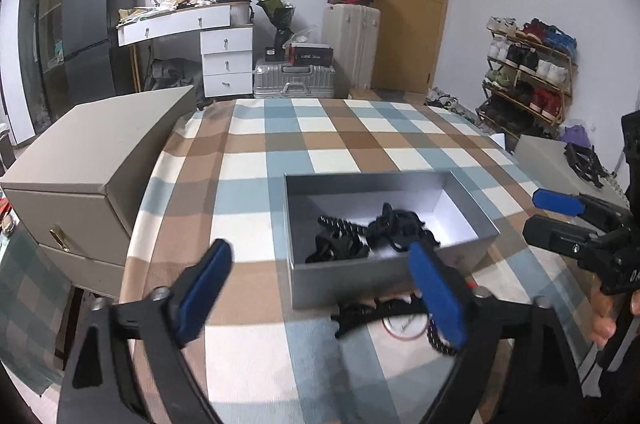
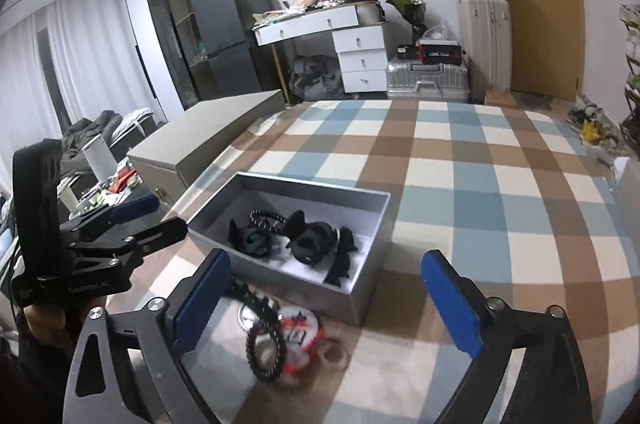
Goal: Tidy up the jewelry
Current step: 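Withdraw both open tools from the box back toward the remaining items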
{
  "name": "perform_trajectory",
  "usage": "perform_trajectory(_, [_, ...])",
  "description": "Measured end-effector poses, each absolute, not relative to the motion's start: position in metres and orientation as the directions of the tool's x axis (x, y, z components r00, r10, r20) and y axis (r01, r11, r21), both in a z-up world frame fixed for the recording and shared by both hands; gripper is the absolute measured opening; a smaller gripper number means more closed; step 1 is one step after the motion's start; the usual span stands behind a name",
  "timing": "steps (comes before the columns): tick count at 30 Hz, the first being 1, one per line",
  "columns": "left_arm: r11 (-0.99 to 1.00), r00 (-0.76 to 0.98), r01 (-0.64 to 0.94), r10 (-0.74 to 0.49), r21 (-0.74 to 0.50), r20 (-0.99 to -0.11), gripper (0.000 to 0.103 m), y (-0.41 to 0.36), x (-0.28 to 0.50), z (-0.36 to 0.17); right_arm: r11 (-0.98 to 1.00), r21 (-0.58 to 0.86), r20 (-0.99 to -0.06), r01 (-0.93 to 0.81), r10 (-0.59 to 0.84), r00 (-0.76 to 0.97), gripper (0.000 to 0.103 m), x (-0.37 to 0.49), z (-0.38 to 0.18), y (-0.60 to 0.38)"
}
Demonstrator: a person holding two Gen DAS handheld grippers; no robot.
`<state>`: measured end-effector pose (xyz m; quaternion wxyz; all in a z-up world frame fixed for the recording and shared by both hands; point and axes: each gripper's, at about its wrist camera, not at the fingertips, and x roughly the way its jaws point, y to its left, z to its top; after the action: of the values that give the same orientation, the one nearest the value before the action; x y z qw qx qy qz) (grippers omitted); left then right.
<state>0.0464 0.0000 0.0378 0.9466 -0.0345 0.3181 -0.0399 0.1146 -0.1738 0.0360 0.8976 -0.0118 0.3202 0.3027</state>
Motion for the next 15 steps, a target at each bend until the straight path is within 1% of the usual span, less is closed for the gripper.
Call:
perform_trajectory(1, [0.995, 0.792, 0.055, -0.097, -0.088, -0.602, 0.102, -0.001, 0.046, 0.036, 0.820, 0.166, -0.590, -0.548, 0.528, 0.611, 0.101, 0.113, 0.035, -0.175])
perform_trajectory(4, [0.996, 0.785, 0.076, -0.090, -0.049, -0.613, 0.102, -0.006, 0.049, 0.035, 0.824, 0.153, -0.616, -0.546, 0.511, 0.600, 0.101, 0.110, 0.028, -0.175])
perform_trajectory(6, [0.997, 0.797, 0.068, -0.066, -0.020, -0.601, 0.102, -0.009, 0.049, 0.038, 0.821, 0.141, -0.637, -0.553, 0.503, 0.584, 0.101, 0.107, 0.023, -0.174])
perform_trajectory(8, [0.997, 0.792, 0.070, -0.077, -0.034, -0.606, 0.102, -0.011, 0.047, 0.037, 0.817, 0.110, -0.660, -0.565, 0.486, 0.573, 0.100, 0.103, 0.017, -0.171])
perform_trajectory(11, [0.996, 0.785, 0.075, -0.086, -0.044, -0.614, 0.102, -0.011, 0.038, 0.029, 0.803, 0.102, -0.681, -0.587, 0.486, 0.547, 0.098, 0.099, 0.010, -0.169])
perform_trajectory(13, [0.996, 0.774, 0.069, -0.091, -0.059, -0.627, 0.102, -0.010, 0.035, 0.022, 0.792, 0.087, -0.699, -0.605, 0.481, 0.530, 0.094, 0.099, 0.006, -0.165])
perform_trajectory(15, [0.995, 0.753, 0.074, -0.103, -0.072, -0.650, 0.102, -0.010, 0.034, 0.013, 0.784, 0.083, -0.710, -0.615, 0.480, 0.516, 0.085, 0.098, 0.003, -0.164])
